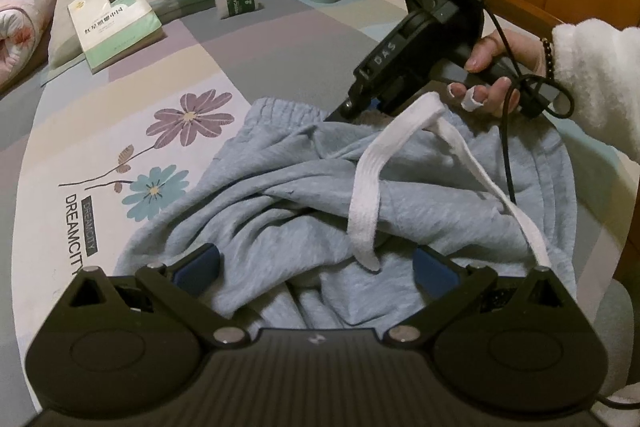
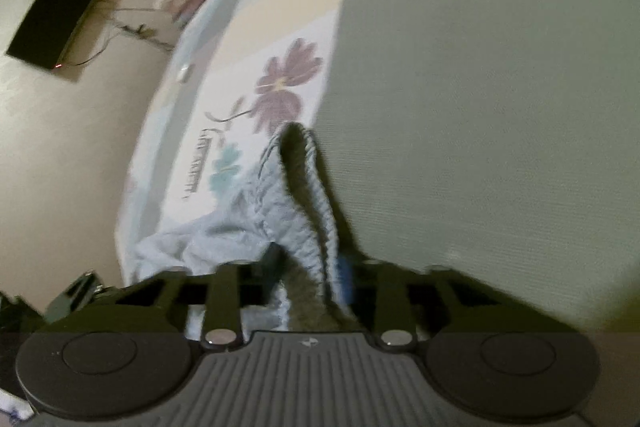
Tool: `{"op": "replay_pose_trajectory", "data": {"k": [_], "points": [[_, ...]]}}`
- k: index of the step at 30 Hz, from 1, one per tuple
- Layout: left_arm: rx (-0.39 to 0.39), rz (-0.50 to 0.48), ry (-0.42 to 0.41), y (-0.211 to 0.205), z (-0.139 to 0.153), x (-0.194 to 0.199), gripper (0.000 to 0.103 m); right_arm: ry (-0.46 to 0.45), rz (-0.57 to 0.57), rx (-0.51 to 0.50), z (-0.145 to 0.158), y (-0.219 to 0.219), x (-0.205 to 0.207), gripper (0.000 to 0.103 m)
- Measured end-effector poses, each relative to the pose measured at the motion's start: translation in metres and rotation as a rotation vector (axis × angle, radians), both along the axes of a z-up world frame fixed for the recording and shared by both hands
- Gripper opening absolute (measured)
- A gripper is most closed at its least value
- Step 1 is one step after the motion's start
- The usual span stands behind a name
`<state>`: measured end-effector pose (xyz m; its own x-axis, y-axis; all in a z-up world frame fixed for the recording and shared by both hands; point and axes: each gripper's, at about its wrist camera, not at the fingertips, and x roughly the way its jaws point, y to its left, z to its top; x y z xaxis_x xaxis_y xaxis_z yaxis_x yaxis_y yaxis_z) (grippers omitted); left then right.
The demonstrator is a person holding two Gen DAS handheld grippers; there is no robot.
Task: Fold clothes
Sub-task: 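Lift the waistband with the right gripper and pull it away to spread the pants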
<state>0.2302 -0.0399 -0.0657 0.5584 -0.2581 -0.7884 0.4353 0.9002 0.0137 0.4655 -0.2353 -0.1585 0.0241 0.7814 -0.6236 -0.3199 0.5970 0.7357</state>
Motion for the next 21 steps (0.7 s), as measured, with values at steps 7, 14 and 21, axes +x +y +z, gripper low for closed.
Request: {"op": "replay_pose_trajectory", "data": {"k": [7,14,21], "points": [[0.01,0.008,0.0,-0.001,0.002,0.0,0.102,-0.137,0.038,-0.084,0.015,0.029,-0.017,0.029],[0.009,0.015,-0.026,0.001,0.014,-0.004,0.102,-0.311,-0.074,-0.234,0.05,0.001,-0.035,0.016],[0.007,-0.003,-0.043,-0.003,0.019,-0.006,0.102,-0.352,-0.28,-0.366,0.07,-0.056,-0.029,0.016]]}}
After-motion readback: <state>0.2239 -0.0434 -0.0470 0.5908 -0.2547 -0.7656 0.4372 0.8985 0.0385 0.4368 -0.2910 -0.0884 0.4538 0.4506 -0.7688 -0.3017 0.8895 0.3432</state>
